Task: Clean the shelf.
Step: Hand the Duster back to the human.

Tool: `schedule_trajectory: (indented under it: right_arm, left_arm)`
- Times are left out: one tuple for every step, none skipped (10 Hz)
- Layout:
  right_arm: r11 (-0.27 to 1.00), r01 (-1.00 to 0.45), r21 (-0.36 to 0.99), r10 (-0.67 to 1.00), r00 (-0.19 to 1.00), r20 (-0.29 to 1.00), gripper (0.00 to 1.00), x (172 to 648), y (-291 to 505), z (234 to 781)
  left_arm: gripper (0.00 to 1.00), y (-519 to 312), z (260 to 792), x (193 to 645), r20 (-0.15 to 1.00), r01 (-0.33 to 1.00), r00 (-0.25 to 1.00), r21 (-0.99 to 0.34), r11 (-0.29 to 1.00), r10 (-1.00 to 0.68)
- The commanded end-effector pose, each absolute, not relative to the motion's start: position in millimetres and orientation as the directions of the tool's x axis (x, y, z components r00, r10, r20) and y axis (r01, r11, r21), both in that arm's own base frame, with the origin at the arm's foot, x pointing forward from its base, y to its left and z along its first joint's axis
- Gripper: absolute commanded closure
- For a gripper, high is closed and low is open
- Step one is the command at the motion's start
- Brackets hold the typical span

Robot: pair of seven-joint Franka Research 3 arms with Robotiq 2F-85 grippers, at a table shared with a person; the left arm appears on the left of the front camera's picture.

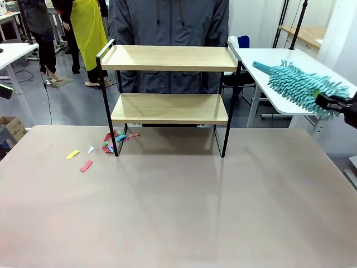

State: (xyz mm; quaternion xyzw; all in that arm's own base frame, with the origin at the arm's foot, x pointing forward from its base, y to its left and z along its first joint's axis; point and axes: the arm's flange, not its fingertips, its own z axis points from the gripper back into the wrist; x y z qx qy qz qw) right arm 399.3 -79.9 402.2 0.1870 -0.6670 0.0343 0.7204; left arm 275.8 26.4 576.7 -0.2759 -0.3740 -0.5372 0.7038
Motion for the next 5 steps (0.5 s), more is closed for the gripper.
schedule_trajectory:
  right_arm:
    - [0.933,-0.295,0.204,-0.179,0.11,0.978,0.84,398.5,-77.9,406.5]
    - [0.933,-0.295,0.204,-0.179,0.11,0.978,0.84,398.5,-77.9,406.5]
    - [0.933,-0.295,0.204,-0.179,0.11,0.978,0.84,398.5,-77.9,406.5]
    - [0.933,-0.295,0.204,-0.179,0.11,0.978,0.84,398.5,-77.9,406.5]
    - [0.933,-0.295,0.204,-0.179,0.11,0.978,0.84,398.5,-77.9,406.5]
  left_arm:
    - [0.0,26.1,577.9,277.4,0.833,0.966,0.12,0.026,0.256,-0.54]
    - [0.0,26.1,577.9,277.4,0.833,0.966,0.12,0.026,0.256,-0.54]
    - [0.0,26.1,577.9,277.4,0.833,0.966,0.12,0.026,0.256,-0.54]
    - [0.0,26.1,577.9,277.4,0.833,0.966,0.12,0.026,0.256,-0.54]
    - [0.0,26.1,577.9,277.4,0.833,0.966,0.12,0.026,0.256,-0.54]
